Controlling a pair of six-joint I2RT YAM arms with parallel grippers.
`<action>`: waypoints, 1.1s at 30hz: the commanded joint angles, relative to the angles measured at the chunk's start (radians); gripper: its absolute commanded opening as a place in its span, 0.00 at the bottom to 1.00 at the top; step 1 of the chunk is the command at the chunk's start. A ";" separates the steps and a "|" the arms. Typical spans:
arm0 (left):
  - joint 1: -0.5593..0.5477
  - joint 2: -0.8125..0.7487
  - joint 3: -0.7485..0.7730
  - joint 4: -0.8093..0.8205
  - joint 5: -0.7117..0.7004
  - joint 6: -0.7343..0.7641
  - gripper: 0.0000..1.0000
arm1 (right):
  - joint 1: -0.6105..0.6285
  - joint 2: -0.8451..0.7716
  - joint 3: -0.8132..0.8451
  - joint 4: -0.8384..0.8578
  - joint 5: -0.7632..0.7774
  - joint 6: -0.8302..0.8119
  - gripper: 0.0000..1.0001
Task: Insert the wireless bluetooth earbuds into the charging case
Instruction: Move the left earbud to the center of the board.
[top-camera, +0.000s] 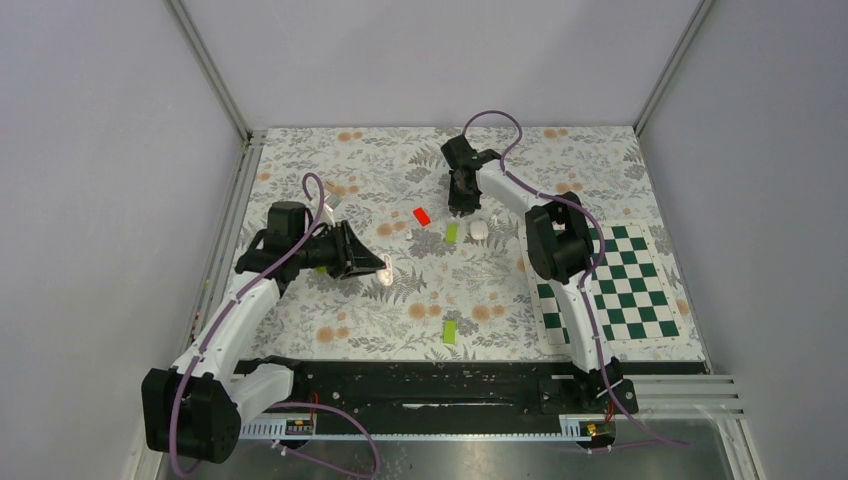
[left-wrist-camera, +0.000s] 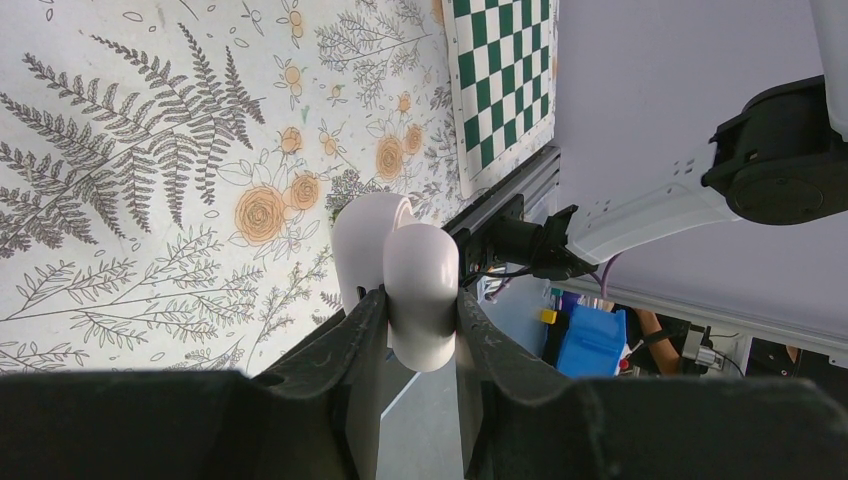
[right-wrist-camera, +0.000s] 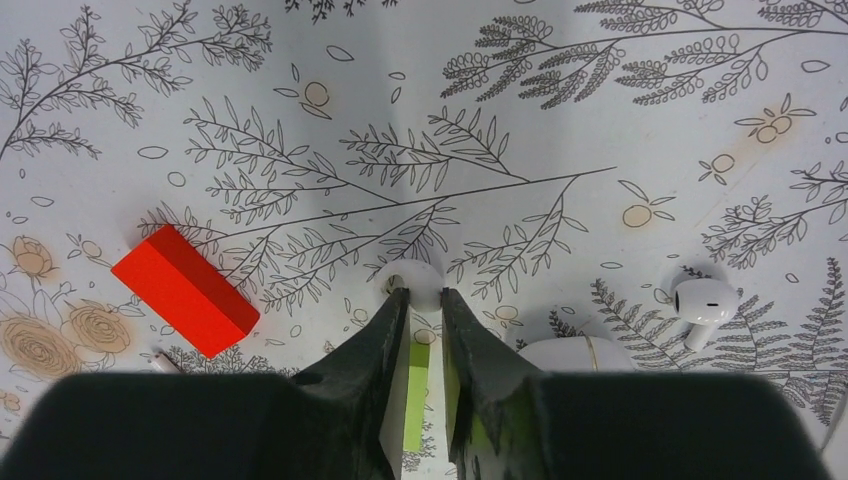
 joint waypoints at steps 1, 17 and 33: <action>0.005 0.004 0.001 0.047 0.026 0.009 0.00 | -0.005 -0.003 0.023 -0.020 -0.020 -0.002 0.16; 0.004 0.012 -0.009 0.075 0.038 -0.001 0.00 | -0.007 -0.320 -0.248 0.102 0.003 -0.138 0.00; 0.004 0.012 -0.003 0.069 0.048 0.016 0.00 | -0.004 -0.570 -0.673 0.222 -0.286 -0.284 0.00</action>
